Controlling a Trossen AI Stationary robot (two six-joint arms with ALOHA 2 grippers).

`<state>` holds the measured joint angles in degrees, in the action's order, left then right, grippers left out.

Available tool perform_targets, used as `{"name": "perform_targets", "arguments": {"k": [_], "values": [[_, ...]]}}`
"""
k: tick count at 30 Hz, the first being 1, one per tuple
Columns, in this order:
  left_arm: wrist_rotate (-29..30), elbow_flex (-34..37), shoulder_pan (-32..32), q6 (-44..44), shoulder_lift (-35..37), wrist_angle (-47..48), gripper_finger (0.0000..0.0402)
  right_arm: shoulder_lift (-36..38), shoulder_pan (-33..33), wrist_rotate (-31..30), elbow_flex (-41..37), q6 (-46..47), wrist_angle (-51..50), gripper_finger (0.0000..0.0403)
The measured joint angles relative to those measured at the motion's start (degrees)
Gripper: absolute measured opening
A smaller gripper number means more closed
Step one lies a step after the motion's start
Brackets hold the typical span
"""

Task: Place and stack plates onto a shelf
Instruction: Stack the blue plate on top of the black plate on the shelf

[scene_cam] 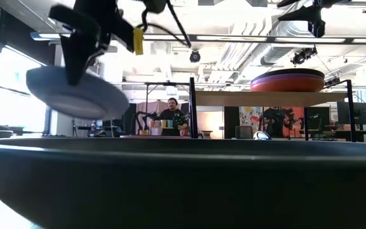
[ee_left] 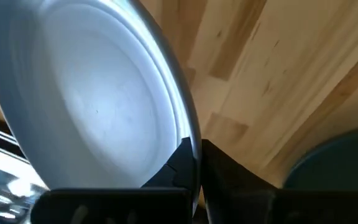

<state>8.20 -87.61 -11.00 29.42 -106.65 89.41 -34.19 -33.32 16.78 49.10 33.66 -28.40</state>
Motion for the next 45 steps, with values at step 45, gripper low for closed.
{"name": "perform_targets", "arguments": {"k": [45], "values": [[45.12, -17.51, 0.13, -80.69, 0.61, -11.56, 0.0003, -20.61, 9.88, -8.24, -0.02, 6.87, 16.75, 0.0167]]}}
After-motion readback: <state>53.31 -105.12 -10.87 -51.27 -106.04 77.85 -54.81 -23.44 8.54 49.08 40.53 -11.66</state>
